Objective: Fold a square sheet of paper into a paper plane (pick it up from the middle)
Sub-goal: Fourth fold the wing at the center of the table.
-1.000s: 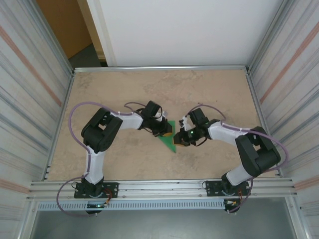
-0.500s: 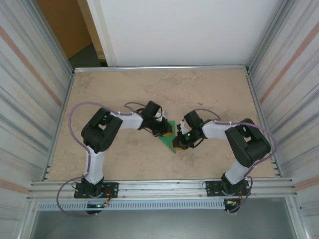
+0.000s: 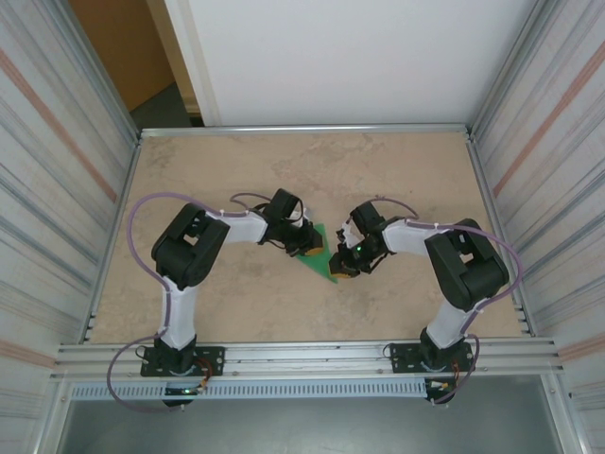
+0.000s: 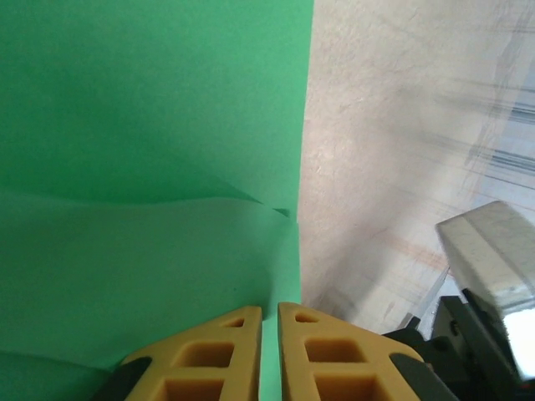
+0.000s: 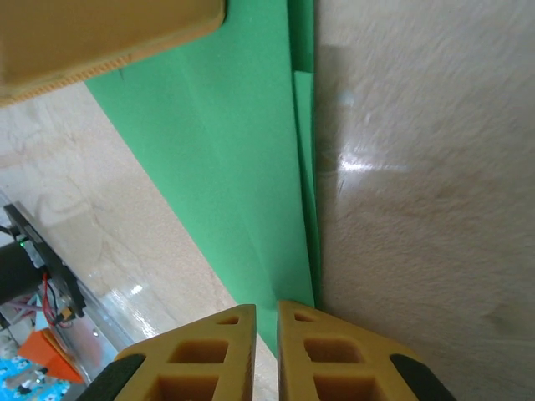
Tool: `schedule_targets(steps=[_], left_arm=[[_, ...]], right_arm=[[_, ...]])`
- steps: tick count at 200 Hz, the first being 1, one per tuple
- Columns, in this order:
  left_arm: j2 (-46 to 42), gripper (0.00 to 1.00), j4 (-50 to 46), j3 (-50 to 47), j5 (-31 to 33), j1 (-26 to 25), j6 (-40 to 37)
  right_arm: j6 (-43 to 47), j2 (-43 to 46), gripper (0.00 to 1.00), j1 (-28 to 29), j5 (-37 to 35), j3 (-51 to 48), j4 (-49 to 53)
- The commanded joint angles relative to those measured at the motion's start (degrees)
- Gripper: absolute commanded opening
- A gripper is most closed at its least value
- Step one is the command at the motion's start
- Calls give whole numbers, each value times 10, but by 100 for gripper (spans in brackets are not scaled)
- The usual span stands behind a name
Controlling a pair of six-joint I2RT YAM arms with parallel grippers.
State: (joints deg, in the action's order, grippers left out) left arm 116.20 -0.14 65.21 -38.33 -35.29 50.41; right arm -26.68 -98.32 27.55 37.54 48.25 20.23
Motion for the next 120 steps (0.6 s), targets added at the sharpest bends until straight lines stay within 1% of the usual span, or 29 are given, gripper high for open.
schedule_targets(steps=[1, 26, 55, 74, 120], left_arm=[[-13, 14, -18, -16, 31, 8, 14], [-15, 14, 0, -25, 34, 8, 30], [-19, 16, 31, -36, 31, 9, 50], [-27, 17, 42, -40, 27, 8, 54], [-51, 20, 34, -50, 17, 8, 45]], right_arm=[[28, 6, 17, -16, 9, 26, 29], [3, 52, 24, -16, 7, 11, -1], [-21, 72, 29, -14, -15, -21, -11], [-23, 68, 29, -9, -15, -30, -7], [-23, 66, 28, -3, -14, -34, -3]])
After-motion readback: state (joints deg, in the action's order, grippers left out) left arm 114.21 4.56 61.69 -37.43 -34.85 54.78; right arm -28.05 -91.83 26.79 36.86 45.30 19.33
